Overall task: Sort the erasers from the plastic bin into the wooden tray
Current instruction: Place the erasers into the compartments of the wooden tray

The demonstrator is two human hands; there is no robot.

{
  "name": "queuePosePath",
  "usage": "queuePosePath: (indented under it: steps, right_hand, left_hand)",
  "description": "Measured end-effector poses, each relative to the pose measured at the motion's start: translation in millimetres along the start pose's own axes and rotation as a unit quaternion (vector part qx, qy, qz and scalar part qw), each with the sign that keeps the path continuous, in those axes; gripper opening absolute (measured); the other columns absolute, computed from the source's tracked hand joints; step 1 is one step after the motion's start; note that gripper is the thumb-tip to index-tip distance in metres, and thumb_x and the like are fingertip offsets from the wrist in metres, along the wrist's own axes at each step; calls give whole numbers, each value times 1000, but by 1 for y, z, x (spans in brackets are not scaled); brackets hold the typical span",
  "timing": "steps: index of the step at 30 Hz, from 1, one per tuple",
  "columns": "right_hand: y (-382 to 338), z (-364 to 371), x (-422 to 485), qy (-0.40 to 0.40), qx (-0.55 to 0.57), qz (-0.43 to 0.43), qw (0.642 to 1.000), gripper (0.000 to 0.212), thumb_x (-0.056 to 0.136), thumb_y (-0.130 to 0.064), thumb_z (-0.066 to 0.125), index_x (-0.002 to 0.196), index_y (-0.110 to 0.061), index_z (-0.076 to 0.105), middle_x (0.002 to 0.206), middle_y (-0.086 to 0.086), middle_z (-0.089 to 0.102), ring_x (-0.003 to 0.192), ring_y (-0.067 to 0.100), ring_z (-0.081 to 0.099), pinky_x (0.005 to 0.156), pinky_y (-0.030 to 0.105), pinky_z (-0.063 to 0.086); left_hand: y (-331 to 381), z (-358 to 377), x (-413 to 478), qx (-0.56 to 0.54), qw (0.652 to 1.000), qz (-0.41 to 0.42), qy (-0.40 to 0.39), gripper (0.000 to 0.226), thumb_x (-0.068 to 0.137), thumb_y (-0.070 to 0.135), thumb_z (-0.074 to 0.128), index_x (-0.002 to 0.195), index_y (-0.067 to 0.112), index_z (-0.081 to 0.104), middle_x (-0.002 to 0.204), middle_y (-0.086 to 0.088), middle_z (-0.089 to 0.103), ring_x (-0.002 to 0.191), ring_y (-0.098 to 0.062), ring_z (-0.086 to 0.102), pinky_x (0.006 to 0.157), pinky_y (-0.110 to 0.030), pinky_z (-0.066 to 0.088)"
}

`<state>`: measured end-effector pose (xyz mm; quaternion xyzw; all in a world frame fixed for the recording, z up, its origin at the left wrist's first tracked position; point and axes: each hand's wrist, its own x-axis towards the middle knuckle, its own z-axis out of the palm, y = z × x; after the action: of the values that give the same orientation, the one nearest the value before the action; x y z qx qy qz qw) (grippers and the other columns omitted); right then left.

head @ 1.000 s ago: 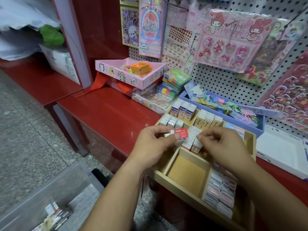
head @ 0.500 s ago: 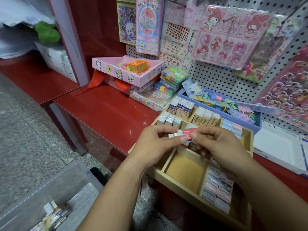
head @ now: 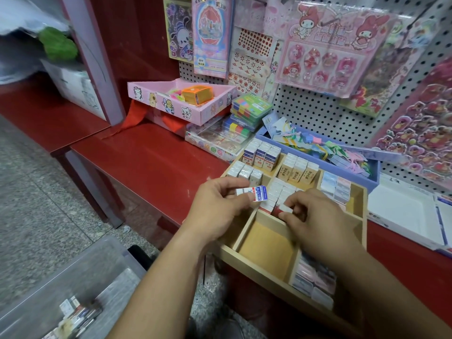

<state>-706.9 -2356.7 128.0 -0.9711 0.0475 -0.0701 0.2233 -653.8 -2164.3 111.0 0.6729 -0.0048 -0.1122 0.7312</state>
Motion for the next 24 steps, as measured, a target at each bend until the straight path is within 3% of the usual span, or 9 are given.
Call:
queuePosePath:
  steps: [3,7,11,15,19,24]
  right_hand:
    - [0,11,3,16,-23,1,1000,12,90,-32,73,99,-32,66,79,-13,57,78,4,52,69,31,49]
    - [-3,10,4,10,-6,26,1000,10,93,-34,68,85,-30,63,73,-12,62,75,5,56,69,37,53]
    - [-6,3,6,-11,-10,36,999,19,95,-42,62,81,-31,66,74,-10,63,73,5,57,70,36,54]
    - [-20,-4,14,-4,197,44,979,16,93,-43,67,84,-30,73,72,-10,67,67,4,62,62,28,51]
    - [-33,-2,25,-56,304,57,949,7,90,-31,75,93,-24,75,78,-5,73,67,6,66,63,24,53]
    - [-31,-5,44,9,396,101,913,7,93,-21,71,98,-16,71,78,-1,69,59,1,60,52,13,44]
  left_hand:
    - [0,-2,-1,19,1000,5,-1,16,84,5,80,96,16,77,74,-5,71,71,-19,63,84,-45,57]
    - [1,-7,-2,41,999,13,3,11,83,10,82,93,15,79,90,-20,75,71,-18,64,86,-52,57]
    - [2,-6,-1,31,999,10,0,14,83,10,82,97,10,79,86,-21,74,69,-17,63,76,-38,57]
    - [4,-3,-2,-13,1000,10,-18,21,83,7,80,102,1,76,78,-10,72,64,-11,63,62,-19,55]
    - [6,-1,-3,-36,999,19,-22,25,80,4,81,102,-3,75,76,-8,73,61,-9,65,60,-17,52]
    - [2,-4,0,-8,999,19,26,19,80,-1,81,96,8,76,79,-5,74,71,-15,65,71,-24,52]
